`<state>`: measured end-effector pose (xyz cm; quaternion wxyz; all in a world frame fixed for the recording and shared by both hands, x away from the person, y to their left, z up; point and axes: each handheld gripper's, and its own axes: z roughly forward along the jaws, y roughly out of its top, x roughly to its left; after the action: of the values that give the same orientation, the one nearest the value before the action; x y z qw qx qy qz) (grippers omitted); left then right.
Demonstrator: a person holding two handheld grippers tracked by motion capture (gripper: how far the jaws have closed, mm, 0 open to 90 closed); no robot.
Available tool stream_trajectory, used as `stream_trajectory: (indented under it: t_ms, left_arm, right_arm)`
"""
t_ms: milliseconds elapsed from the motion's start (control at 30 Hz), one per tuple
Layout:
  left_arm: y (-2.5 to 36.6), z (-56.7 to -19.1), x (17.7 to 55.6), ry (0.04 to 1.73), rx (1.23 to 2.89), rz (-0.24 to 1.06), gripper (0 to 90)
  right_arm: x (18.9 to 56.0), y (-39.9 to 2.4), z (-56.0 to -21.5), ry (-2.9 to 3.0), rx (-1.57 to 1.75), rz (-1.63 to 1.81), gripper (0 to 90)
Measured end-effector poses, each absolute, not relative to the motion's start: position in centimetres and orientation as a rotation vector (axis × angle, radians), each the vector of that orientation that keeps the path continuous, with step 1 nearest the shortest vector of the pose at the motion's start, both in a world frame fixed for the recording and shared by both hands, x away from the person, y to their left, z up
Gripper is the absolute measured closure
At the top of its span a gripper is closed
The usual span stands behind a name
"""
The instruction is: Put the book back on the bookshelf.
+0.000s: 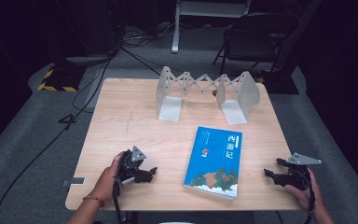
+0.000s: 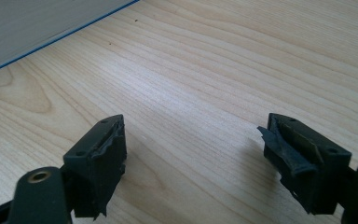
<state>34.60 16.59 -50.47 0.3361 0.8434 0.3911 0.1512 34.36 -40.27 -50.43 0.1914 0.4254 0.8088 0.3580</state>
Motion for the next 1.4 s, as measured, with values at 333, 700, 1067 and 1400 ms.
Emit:
stream_trajectory:
  t_ms: [333,700,1067,1400]
  left_arm:
    - [16.3,-50.5,34.7,0.932,2.227,0.357,13.8]
    - [12.9,-50.5,32.8,0.709,2.307,0.26,9.3]
    - [7.3,-50.5,31.8,0.574,2.35,0.2,3.0]
    - [6.1,-50.5,32.6,0.604,2.351,0.21,0.6]
  right_arm:
    - [34.6,-39.9,-50.4,2.292,1.173,1.011,20.7]
    - [35.5,-36.2,-47.5,2.455,0.935,0.957,23.8]
    - [36.2,-31.1,-46.9,2.611,0.737,0.911,24.6]
    - [36.0,-30.2,-47.7,2.654,0.688,0.92,23.6]
